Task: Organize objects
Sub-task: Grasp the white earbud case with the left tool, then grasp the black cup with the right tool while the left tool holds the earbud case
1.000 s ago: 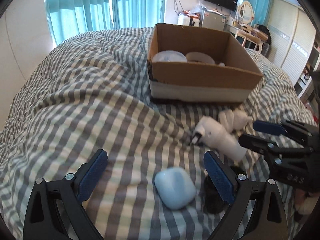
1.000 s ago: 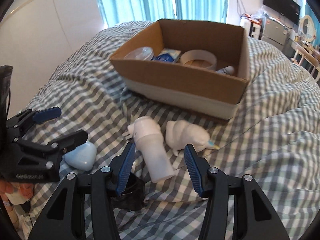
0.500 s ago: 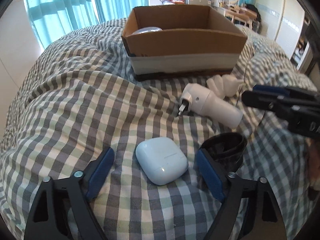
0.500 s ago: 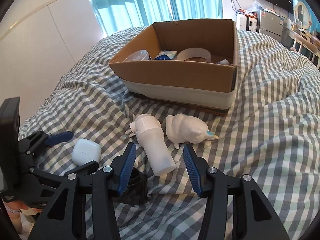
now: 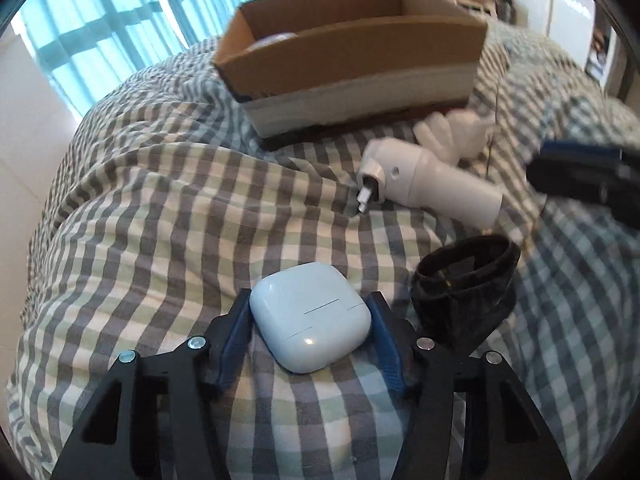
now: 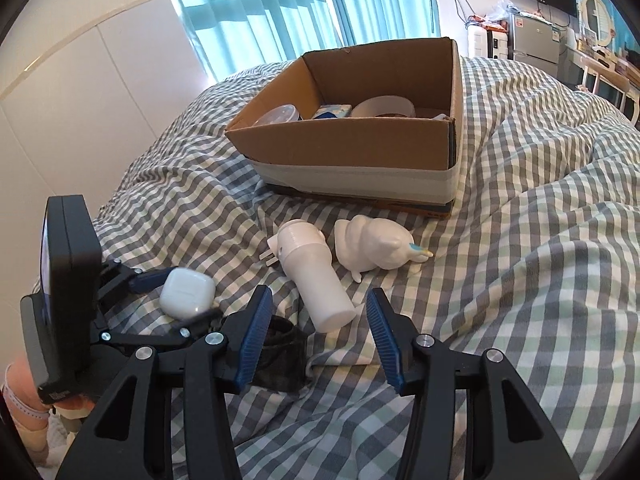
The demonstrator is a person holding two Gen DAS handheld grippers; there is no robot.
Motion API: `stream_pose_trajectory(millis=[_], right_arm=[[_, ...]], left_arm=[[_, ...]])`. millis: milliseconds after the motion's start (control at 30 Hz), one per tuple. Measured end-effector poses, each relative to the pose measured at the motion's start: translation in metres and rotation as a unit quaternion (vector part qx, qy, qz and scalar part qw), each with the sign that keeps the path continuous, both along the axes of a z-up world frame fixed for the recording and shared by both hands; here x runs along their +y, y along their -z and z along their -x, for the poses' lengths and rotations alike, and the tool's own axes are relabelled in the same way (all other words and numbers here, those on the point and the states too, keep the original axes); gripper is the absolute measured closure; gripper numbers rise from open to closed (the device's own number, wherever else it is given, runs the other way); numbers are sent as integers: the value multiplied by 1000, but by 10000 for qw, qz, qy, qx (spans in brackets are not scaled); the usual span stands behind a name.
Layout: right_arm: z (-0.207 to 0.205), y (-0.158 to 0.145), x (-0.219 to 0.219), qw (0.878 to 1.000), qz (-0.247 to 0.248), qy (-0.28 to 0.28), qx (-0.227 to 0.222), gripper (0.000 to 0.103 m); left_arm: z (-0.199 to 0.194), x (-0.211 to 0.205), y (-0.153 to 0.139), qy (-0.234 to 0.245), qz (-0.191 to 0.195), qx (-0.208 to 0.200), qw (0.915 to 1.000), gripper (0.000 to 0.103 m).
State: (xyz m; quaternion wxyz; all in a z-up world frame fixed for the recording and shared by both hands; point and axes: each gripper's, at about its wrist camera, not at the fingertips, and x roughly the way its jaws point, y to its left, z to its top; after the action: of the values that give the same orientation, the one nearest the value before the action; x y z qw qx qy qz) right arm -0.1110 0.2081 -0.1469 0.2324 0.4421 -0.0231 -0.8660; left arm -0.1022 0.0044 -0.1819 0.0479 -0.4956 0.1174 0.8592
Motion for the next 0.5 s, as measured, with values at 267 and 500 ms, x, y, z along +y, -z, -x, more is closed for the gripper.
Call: stream_pose_trajectory(millis=[267, 500], right_arm=[[-18, 4, -15, 9999, -37, -56, -99, 29], [-21, 23, -40, 9981, -514, -106, -336, 29]], left_arm=[[-12, -11, -39, -145, -554, 451, 9973, 46], [-18, -23, -67, -210, -858, 836, 9926, 46]])
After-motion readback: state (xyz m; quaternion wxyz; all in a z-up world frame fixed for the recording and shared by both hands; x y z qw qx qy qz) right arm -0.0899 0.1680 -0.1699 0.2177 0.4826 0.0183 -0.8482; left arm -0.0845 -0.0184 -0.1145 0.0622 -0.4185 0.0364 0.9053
